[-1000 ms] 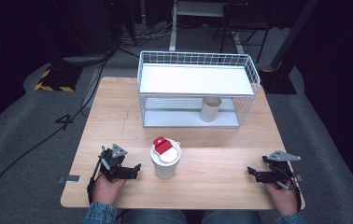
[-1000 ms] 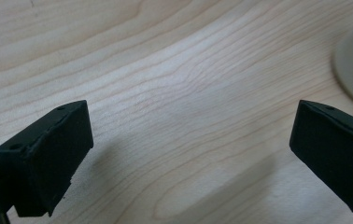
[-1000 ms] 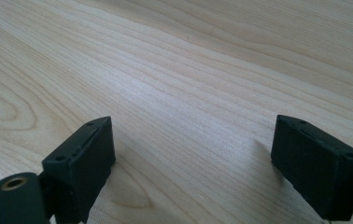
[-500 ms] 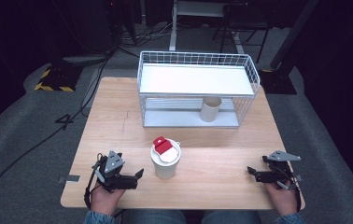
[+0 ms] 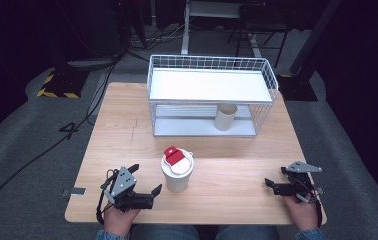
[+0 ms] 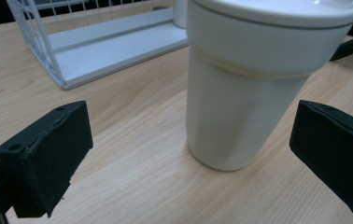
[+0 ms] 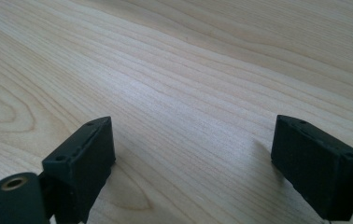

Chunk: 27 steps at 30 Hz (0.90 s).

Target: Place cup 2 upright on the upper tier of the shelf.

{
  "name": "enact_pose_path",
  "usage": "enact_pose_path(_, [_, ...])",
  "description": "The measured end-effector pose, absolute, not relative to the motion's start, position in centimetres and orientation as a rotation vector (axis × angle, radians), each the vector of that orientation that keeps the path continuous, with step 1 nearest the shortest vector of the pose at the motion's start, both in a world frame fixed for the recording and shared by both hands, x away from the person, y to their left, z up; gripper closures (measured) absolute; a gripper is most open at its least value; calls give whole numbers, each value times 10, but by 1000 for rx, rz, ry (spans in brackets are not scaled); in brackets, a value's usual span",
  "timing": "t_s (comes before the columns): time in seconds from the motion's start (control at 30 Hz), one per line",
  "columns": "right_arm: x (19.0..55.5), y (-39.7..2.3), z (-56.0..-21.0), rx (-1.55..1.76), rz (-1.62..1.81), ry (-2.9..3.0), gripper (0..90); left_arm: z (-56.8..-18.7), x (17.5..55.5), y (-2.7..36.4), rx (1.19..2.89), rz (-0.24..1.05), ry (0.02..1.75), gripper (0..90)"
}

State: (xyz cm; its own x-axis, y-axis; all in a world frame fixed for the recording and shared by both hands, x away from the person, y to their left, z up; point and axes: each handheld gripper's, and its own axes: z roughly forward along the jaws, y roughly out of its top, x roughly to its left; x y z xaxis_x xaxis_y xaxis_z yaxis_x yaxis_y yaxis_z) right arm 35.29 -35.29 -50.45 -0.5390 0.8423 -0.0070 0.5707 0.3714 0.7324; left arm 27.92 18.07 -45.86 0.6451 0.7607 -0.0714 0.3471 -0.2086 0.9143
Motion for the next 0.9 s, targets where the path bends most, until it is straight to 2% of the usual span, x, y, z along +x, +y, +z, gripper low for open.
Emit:
enact_pose_path(0.5, [353,-352,-505,1234,977,2254,140,-466,290,145,1814,422,773,0])
enact_pose_path(0.67, [353,-352,-505,1234,976,2251,140,-468,294,140,1810,429,759,1])
enact_pose_path(0.9, [353,-352,-505,1234,976,2250,140,-477,309,130,1821,371,753,0])
